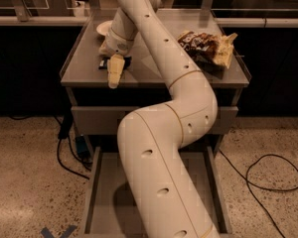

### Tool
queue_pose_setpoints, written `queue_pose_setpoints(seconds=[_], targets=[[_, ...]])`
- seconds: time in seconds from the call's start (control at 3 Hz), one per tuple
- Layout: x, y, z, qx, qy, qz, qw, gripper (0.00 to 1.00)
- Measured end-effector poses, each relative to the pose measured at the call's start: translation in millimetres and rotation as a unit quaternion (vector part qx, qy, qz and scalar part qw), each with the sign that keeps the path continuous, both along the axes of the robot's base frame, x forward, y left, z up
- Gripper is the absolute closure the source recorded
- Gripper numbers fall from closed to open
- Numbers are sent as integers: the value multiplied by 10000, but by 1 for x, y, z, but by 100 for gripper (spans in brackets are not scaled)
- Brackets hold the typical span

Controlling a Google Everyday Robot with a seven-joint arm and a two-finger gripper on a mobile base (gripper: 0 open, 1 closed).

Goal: Place rxbar blueberry into middle drawer

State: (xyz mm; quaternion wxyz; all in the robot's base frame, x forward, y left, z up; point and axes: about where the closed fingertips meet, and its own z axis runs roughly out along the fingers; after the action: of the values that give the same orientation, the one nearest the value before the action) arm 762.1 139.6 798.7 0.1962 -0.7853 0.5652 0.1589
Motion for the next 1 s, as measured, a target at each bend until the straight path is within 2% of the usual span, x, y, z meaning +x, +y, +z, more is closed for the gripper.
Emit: queue_pose_setpoints(seconds=[0.33,0.67,1.0], targets=[[7,11,-1,160,-63,-55,9998,17],[7,13,0,192,-89,-74,9997,44],[6,13,0,192,-89,-74,9997,28]])
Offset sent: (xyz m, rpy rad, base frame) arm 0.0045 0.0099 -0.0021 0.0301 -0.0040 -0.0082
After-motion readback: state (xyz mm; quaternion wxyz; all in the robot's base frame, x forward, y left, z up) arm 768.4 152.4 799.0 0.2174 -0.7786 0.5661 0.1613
